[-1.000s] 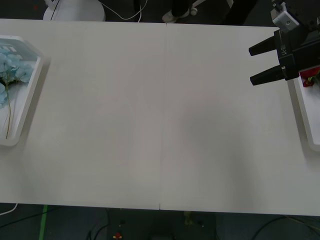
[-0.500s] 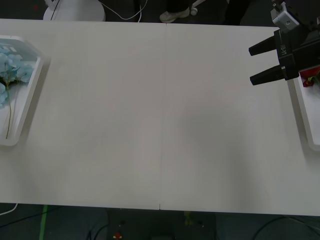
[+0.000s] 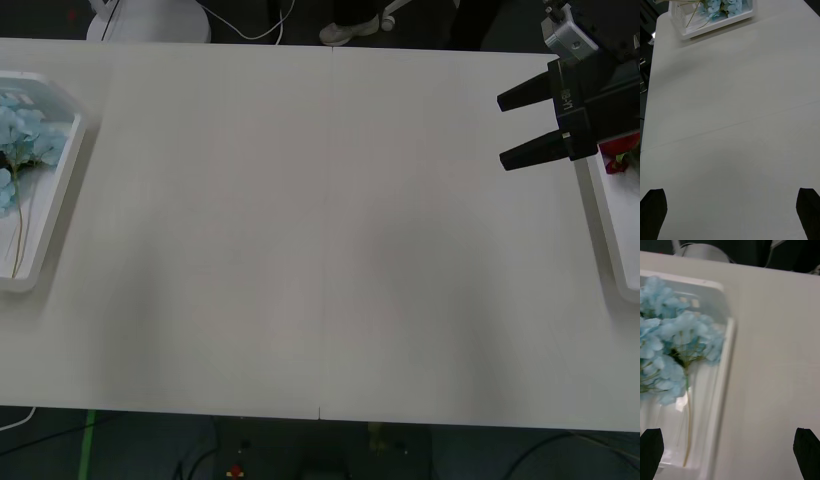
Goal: Put the red flowers into the right box and the blue flowers into the left box
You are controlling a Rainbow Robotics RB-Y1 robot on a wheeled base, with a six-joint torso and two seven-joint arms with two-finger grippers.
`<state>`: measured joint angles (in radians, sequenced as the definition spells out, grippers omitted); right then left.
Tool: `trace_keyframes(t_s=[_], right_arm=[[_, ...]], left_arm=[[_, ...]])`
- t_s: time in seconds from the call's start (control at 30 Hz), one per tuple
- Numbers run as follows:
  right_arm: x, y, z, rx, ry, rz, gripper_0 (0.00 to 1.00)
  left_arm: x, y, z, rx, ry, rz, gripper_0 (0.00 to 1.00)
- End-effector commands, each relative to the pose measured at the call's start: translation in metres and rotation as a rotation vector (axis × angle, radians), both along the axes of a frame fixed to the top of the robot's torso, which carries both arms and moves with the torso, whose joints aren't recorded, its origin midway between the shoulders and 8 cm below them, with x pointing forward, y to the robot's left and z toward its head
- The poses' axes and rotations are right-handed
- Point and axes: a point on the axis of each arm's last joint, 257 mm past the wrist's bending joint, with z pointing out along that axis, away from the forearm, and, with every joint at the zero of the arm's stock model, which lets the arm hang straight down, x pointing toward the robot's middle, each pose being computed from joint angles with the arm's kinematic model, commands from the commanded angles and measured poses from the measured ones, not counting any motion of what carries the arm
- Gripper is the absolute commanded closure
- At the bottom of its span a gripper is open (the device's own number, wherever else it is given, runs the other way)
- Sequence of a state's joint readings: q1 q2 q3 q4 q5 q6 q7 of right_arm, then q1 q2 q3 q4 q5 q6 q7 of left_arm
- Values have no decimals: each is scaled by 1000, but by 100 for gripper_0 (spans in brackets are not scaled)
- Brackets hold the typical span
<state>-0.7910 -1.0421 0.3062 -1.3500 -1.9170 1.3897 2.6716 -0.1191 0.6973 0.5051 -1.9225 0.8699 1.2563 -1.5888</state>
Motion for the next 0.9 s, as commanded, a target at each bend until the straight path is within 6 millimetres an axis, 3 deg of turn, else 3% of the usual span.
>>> trace_keyframes(t_s=[0.03,0.1,0.17,0.2,0.23,0.47,0.57,0.73,0.9], right_arm=[[1,-2,14,-10,-62,20,0],[1,-2,14,-10,-62,20,0],[1,-2,14,-10,-62,20,0],[1,-2,14,-10,-62,20,0],[1,-2,14,-10,-62,20,0],[1,-2,14,-10,-62,20,0],[1,-2,14,-10,-62,20,0],[1,-2,14,-10,-62,20,0],[1,-2,14,-10,-62,20,0]], left_arm=[[-10,-60,11,7,-35,-167,0],[-14,-93,7,-12,-42,-253,0],[-24,-141,-1,-50,-44,-399,0],[-26,-151,-1,-65,-49,-431,0],[-34,-177,-3,-102,-57,-514,0],[-72,-268,-13,-121,-93,-862,0],[-82,-299,-16,-113,-125,-961,0],[-76,-337,-9,-83,-237,-1021,0],[-67,-358,5,-95,-304,-1021,0]])
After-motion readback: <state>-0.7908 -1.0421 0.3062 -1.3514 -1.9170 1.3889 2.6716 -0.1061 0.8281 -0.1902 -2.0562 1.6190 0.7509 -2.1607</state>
